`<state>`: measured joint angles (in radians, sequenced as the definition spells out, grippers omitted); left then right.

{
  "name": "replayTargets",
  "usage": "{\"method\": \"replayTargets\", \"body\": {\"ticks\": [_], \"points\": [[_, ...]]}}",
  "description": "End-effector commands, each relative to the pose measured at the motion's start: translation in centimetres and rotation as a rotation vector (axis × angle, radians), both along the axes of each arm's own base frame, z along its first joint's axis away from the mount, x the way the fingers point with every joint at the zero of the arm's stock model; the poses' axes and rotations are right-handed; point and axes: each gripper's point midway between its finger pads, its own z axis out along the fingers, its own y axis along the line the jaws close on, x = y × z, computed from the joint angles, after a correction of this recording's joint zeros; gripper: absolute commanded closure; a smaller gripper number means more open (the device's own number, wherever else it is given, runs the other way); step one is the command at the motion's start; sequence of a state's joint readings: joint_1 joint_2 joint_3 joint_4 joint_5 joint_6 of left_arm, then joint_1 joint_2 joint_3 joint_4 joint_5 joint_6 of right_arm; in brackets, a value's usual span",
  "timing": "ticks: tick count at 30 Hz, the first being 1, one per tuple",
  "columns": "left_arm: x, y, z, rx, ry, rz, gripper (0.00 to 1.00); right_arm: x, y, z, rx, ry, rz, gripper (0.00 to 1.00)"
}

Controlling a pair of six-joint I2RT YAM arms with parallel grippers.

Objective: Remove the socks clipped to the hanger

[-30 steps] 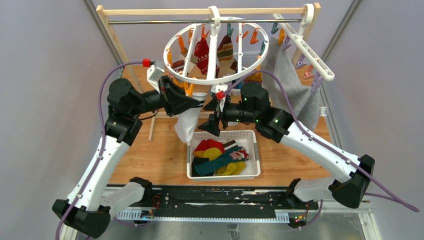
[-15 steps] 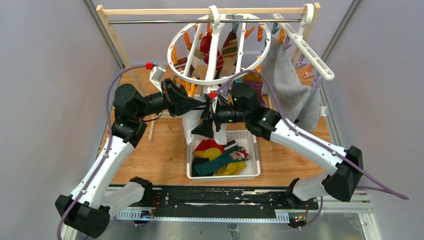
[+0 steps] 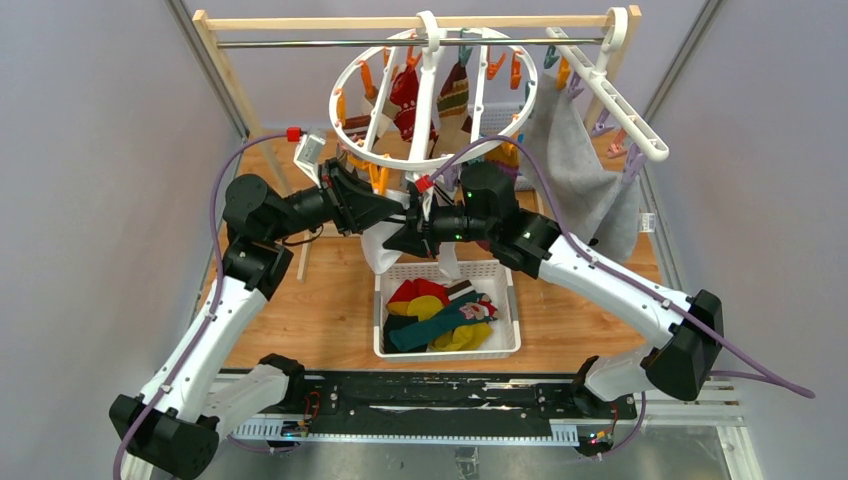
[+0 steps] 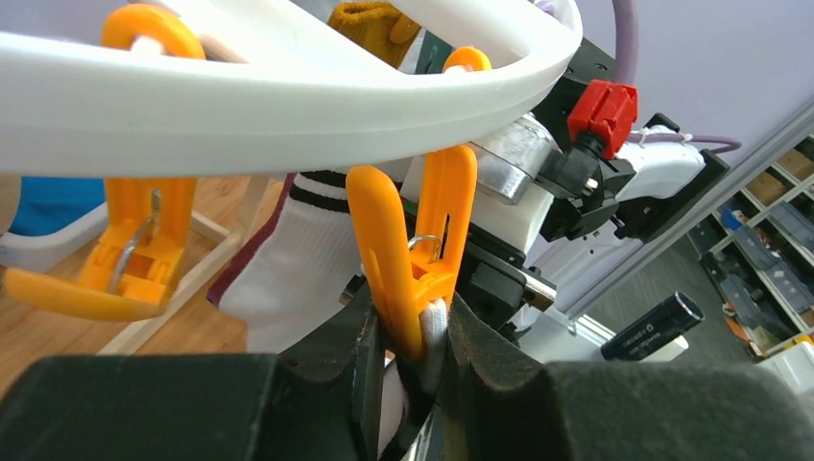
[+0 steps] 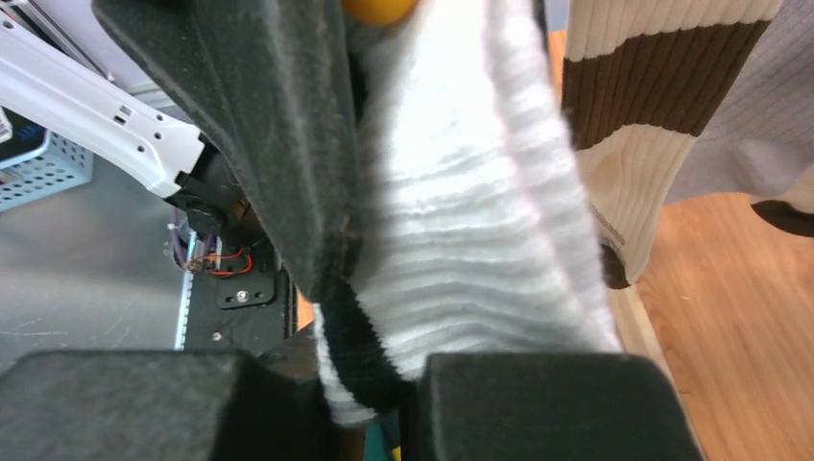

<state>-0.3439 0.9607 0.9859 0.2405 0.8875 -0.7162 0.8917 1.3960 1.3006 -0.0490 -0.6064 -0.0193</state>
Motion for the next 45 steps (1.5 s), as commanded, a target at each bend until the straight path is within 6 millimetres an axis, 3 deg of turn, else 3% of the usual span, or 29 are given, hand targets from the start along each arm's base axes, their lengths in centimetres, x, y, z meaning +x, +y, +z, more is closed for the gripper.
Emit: {"method": "replayTargets", "body": {"ticks": [1,3,9,13,18,31,39,45], "points": [[-0.8,0.3,0.9,-0.018,-0.054,0.004,0.81,-0.2,0.2,1.5,0.029,-0.013,0.032,0.94],[-0.5,0.6,1.2,-0.025,-0.065,0.029,0.67,-0.3,0.0,1.4,0.023,-0.018,0.031,1.0],[0.7,1.6,2.2,-0.018,-0.092,0.113,0.26,-1.3,-0.1,1.6,0.023,-0.011,0.083,1.0],[1.8,1.9,2.6,0.02,-0.112,0.17,0.11,-1.4,0.0,1.6,0.017,-0.004,0.1,1.0],[3.2,2.2,3.4,0.013,-0.098,0.23,0.1,-1.5,0.2,1.4,0.01,0.006,0.113,1.0],[4.6,2.6,4.1,-0.026,-0.045,0.29,0.28,-1.4,0.2,0.4,-0.009,-0.002,0.119,1.0],[4.7,2.7,4.2,-0.041,-0.021,0.3,0.2,-1.3,0.2,-0.6,-0.029,0.0,0.118,1.0],[4.9,3.1,4.1,-0.064,0.022,0.313,0.29,-1.3,0.2,-0.9,-0.035,-0.002,0.12,1.0]]}}
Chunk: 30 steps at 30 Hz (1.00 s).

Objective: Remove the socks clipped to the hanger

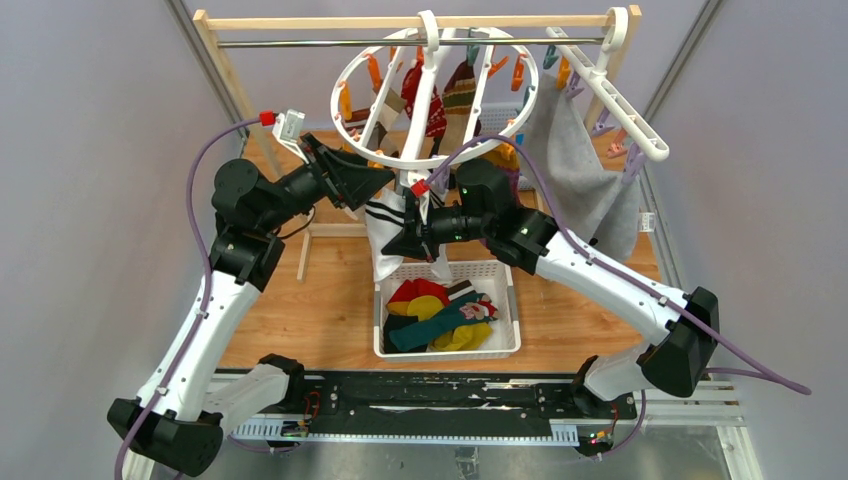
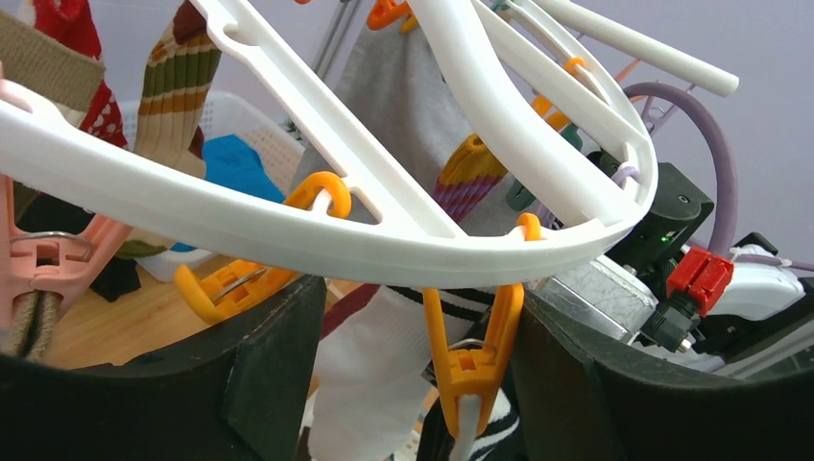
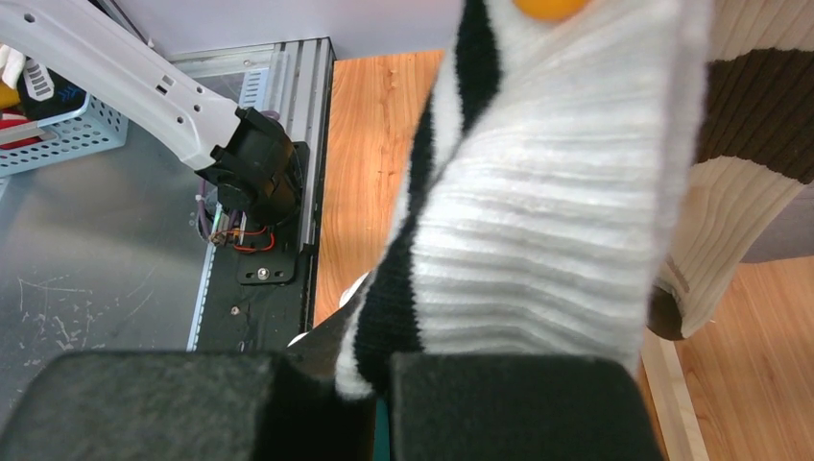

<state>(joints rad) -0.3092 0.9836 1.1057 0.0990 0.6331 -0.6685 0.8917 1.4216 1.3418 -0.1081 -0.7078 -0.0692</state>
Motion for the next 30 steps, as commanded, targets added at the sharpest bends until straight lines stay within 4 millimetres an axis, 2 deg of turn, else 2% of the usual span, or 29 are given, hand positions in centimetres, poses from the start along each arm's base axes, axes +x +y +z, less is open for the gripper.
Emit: {"method": "replayTargets", "body": {"ticks": [1,4,8,11,16,19,22,26,30], "points": [[0.0,0.7,1.6,-0.049,0.003,0.025,0.29,0.2,-0.1,-0.8,-0.016,-0.003,0.013,1.0],[0.0,0.8,1.9,-0.068,0.015,0.02,0.33,0.2,-0.2,-1.0,-0.02,-0.008,0.012,1.0],[-0.1,0.8,2.0,-0.068,0.012,0.015,0.46,0.2,-0.2,-1.1,-0.023,-0.01,0.011,1.0],[-0.1,0.7,1.9,-0.07,0.011,0.012,0.6,0.2,-0.3,-1.2,-0.026,-0.013,0.009,1.0],[-0.2,0.7,1.8,-0.072,0.008,0.007,0.89,0.2,-0.7,-2.1,-0.044,-0.043,0.012,1.0],[-0.3,0.8,1.8,-0.07,0.003,0.007,1.0,0.2,-1.3,-3.0,-0.07,-0.077,0.009,1.0],[-0.4,0.7,1.8,-0.064,-0.002,-0.002,0.99,-0.3,-2.2,-3.8,-0.092,-0.115,0.027,1.0],[-0.7,0.8,1.1,-0.028,-0.027,0.001,0.81,-0.4,-4.2,-6.0,-0.187,-0.191,0.029,1.0],[-0.7,1.0,0.2,0.031,-0.049,0.012,0.68,-0.4,-6.9,-8.9,-0.341,-0.257,0.041,0.97]]}}
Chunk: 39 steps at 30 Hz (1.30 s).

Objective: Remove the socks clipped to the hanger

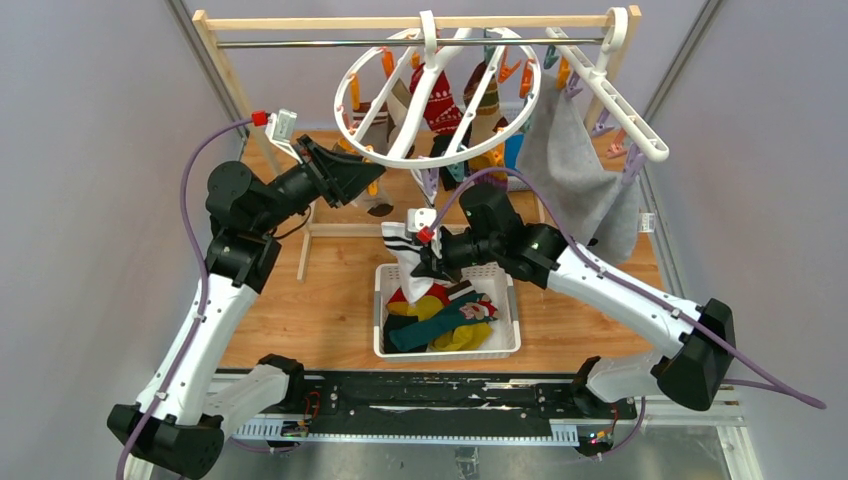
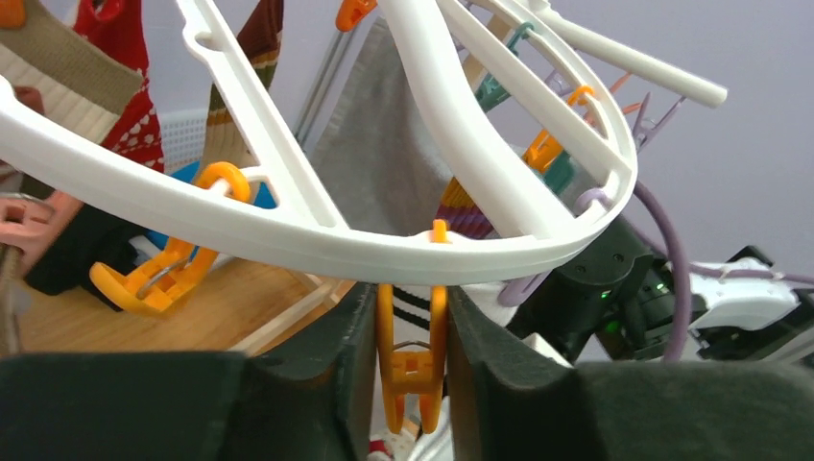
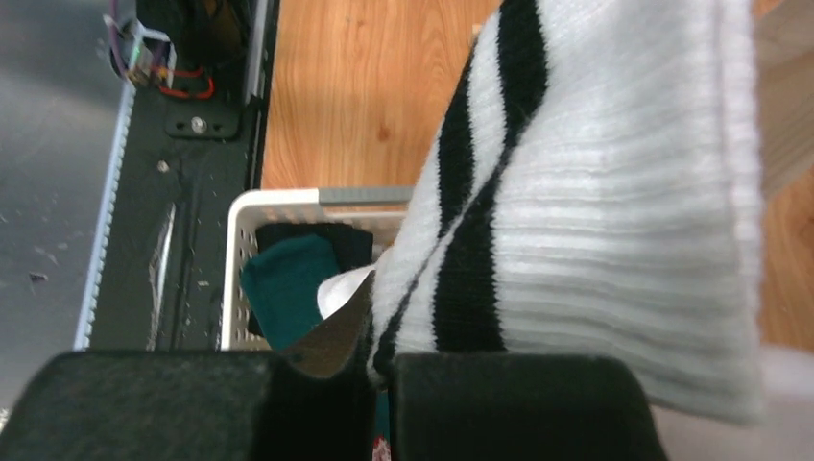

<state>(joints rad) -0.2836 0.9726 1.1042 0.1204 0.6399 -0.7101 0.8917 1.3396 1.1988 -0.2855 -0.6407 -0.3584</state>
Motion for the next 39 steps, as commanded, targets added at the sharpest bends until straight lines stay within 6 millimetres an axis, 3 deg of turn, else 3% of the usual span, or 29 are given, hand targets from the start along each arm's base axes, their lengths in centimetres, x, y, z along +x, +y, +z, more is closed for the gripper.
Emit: {"method": "replayTargets", "body": {"ticks": [1,2,9,15,20,24,28,32,35,39], "points": [[-0.7,0.4,-0.7,0.076,-0.056,0.004,0.63,0.1,-3.7,-3.1,-0.18,-0.125,0.035,0.96],[-0.6,0.5,-1.0,0.092,-0.059,0.012,0.56,-0.1,-4.3,-3.9,-0.218,-0.127,0.051,0.94],[-1.0,0.9,-2.0,0.169,-0.098,0.026,0.38,-1.1,-6.3,-7.8,-0.337,-0.099,0.083,0.81],[-1.6,1.6,-3.6,0.285,-0.155,0.036,0.24,-1.2,-7.3,-7.9,-0.366,-0.113,0.072,0.62],[-2.4,2.3,-5.8,0.42,-0.206,0.028,0.1,-1.4,-8.4,-5.6,-0.343,-0.159,0.034,0.54],[-3.1,3.0,-7.4,0.526,-0.256,0.016,0.08,-1.4,-9.2,-3.3,-0.299,-0.175,-0.01,0.47],[-4.1,3.8,-8.4,0.629,-0.295,0.005,0.07,-1.1,-9.8,-0.9,-0.231,-0.15,-0.053,0.34],[-5.5,4.4,-8.2,0.698,-0.355,-0.024,0.05,-0.8,-10.5,1.8,-0.153,-0.14,-0.098,0.32],[-5.9,3.6,-8.1,0.675,-0.346,-0.079,0.05,0.0,-10.7,4.6,-0.095,-0.15,-0.16,0.33],[-4.7,2.5,-9.0,0.684,-0.324,-0.134,0.06,0.9,-9.9,9.4,0.005,-0.168,-0.221,0.32]]}}
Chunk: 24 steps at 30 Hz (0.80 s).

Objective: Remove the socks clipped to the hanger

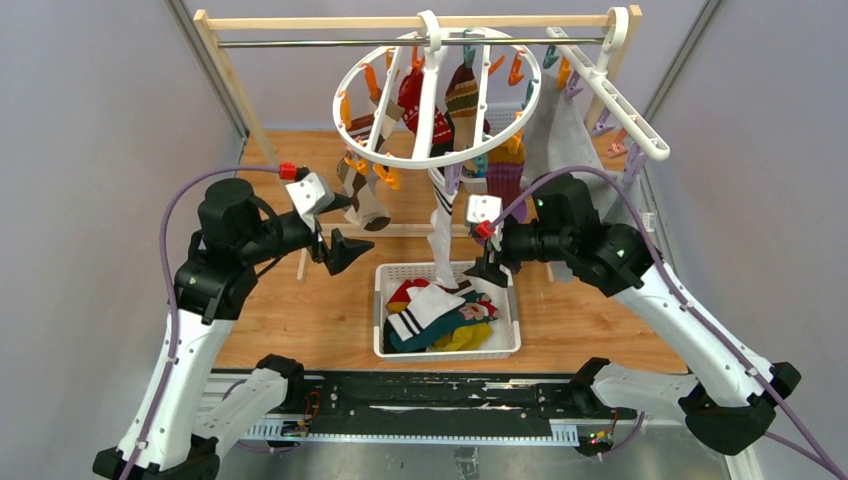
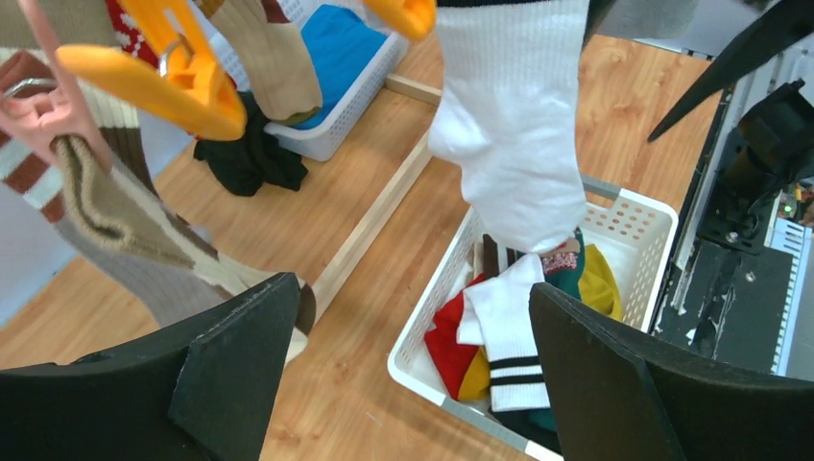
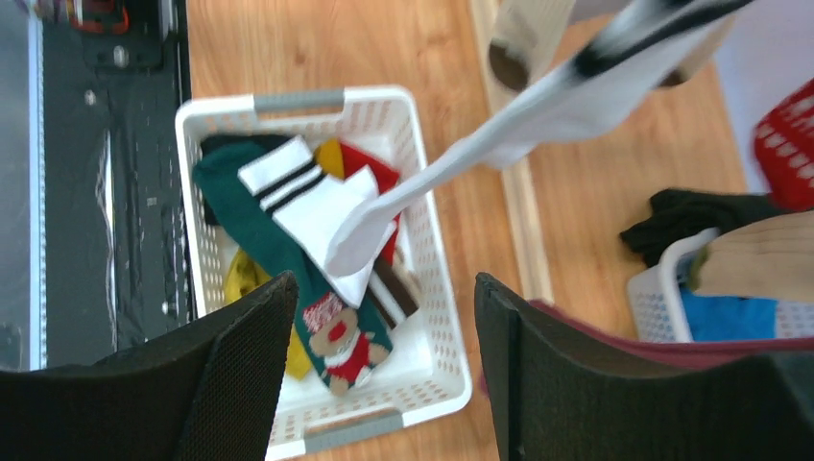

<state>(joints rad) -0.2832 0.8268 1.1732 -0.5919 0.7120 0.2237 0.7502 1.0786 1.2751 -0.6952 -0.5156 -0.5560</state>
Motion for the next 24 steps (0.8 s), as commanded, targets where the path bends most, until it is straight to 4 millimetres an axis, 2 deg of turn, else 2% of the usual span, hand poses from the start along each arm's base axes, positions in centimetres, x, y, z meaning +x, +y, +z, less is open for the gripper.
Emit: {"method": "replayTargets", "body": {"ticks": [1,5,8,12,16,20,24], "points": [[0.4,-1.4,-0.8,0.057,-0.006,-0.08,0.06,0.6,0.8,6.7,0.159,-0.02,-0.06,0.32],[0.7,-3.2,-2.2,0.124,-0.03,-0.144,0.06,1.3,1.1,11.9,0.277,-0.066,-0.115,0.31],[0.6,-4.9,-2.8,0.135,-0.044,-0.219,0.06,1.8,1.2,14.0,0.326,-0.036,-0.174,0.31],[1.3,-6.7,-2.3,0.069,-0.058,-0.245,0.05,2.4,1.9,14.6,0.365,0.03,-0.215,0.3],[2.0,-8.2,-1.6,-0.048,-0.039,-0.25,0.02,3.2,2.7,14.4,0.371,0.056,-0.231,0.3],[1.7,-9.8,-1.9,-0.137,-0.023,-0.298,0.0,3.4,3.2,13.8,0.36,0.072,-0.223,0.3],[1.5,-11.1,-2.5,-0.128,-0.038,-0.326,0.0,3.8,3.5,13.9,0.359,0.074,-0.224,0.3]]}}
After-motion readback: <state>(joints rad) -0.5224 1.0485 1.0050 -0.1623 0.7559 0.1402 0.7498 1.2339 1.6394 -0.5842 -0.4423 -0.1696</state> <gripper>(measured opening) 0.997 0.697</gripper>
